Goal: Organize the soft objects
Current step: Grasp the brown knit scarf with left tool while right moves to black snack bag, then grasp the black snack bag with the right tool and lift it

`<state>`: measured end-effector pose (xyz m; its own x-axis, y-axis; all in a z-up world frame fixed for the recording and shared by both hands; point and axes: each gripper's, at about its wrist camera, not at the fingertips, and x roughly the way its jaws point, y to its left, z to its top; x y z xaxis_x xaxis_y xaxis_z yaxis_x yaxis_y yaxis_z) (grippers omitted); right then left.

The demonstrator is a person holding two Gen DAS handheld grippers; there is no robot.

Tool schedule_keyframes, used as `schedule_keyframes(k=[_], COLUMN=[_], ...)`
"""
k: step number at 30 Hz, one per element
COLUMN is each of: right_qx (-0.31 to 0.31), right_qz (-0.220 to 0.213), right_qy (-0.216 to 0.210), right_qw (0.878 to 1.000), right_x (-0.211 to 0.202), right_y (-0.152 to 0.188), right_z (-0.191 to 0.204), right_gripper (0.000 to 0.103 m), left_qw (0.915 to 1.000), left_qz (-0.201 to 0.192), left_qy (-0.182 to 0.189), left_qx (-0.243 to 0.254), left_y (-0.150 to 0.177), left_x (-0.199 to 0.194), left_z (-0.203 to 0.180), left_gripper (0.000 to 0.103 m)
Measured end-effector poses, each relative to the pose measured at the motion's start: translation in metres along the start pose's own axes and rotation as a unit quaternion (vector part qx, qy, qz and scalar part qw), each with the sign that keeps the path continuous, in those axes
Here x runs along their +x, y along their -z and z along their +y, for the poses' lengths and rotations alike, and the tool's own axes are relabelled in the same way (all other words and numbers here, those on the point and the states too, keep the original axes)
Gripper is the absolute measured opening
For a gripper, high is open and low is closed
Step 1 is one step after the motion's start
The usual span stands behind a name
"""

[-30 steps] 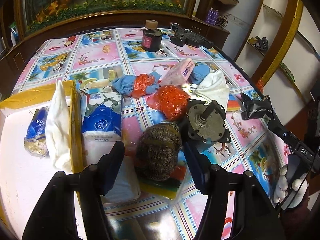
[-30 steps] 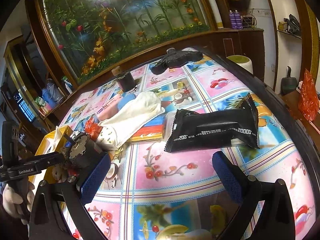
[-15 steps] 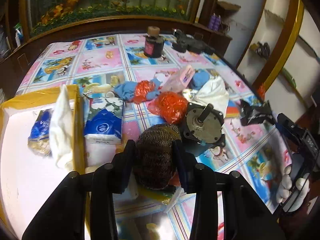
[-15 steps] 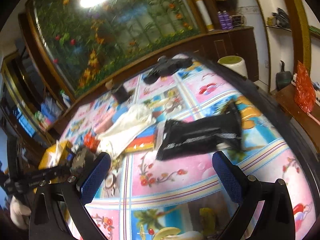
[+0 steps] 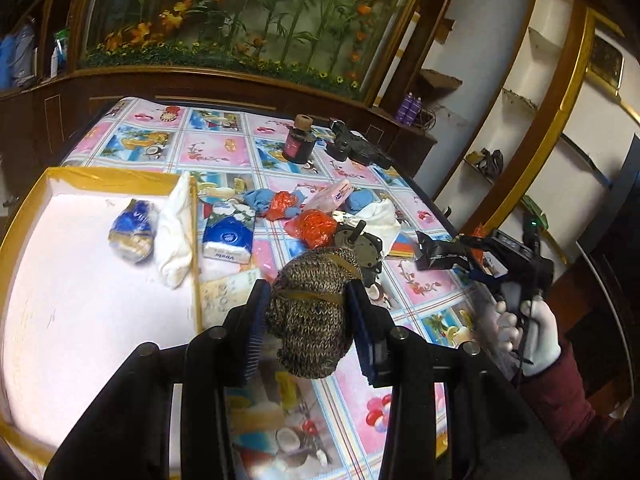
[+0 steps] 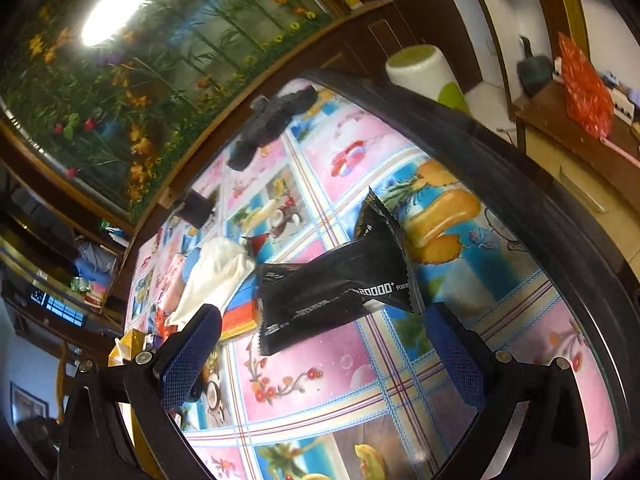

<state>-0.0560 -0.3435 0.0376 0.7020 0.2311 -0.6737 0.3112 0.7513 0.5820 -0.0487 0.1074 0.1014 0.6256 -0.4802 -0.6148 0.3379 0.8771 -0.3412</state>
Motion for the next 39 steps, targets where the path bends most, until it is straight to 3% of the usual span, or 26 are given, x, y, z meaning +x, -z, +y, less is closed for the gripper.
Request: schedule_keyframes(k=[9, 12, 15, 20, 24, 27, 28, 29, 30, 32, 39], right_qx=[-0.061, -0.066, -0.041, 0.001, 0.019, 0.041, 0.04, 0.039, 0.037, 0.041, -0.02], right_qz=[0.045, 0.047, 0.023, 0.028, 0.058, 0.049, 0.051, 0.058, 0.062, 0.066, 0.026], right_qy=[0.087, 0.1, 0.092, 0.069, 0.078, 0.09, 0.092, 0.087, 0.077, 0.058, 0.026], right_qw=[0.993, 0.992, 0.995, 0.997, 0.995, 0.994, 0.994, 0.994, 0.994, 0.995, 0.999], right_x=[0.052, 0.05, 0.028, 0.015, 0.041, 0.061, 0.069, 0.075, 0.081, 0.083, 0.035], right_y=[-0.044, -0.05, -0.047, -0.028, -0.033, -0.046, -0.05, -0.052, -0.052, -0.052, -0.039], right_z=[0.045, 0.058, 0.061, 0.056, 0.059, 0.062, 0.063, 0.064, 0.064, 0.06, 0.077], right_gripper=[0.101, 0.101, 0.102, 0.102, 0.101, 0.098, 0.084, 0.052, 0.034, 0.029, 0.029], left_qw=[0.9987, 0.9979, 0.9977, 0.9968, 0.9957, 0.995, 0.9949, 0.9948, 0.9944, 0.9936, 0.9898], left_qz=[-0.015, -0.022, -0.03, -0.04, -0.043, -0.049, -0.051, -0.054, -0.056, -0.06, -0.063], left_qy=[0.005, 0.008, 0.005, 0.014, 0.016, 0.008, 0.002, -0.003, -0.01, -0.016, -0.043], left_qx=[-0.048, -0.06, -0.06, -0.069, -0.081, -0.086, -0.087, -0.087, -0.088, -0.094, -0.12], left_y=[0.025, 0.031, 0.034, 0.037, 0.042, 0.045, 0.046, 0.047, 0.048, 0.049, 0.049], left_x=[-0.024, -0.031, -0.036, -0.039, -0.043, -0.052, -0.055, -0.058, -0.062, -0.068, -0.078], left_z=[0.029, 0.039, 0.044, 0.055, 0.065, 0.07, 0.072, 0.074, 0.077, 0.084, 0.112], left_gripper=[0.036, 0.036, 0.036, 0.036, 0.036, 0.036, 0.037, 0.037, 0.037, 0.037, 0.037])
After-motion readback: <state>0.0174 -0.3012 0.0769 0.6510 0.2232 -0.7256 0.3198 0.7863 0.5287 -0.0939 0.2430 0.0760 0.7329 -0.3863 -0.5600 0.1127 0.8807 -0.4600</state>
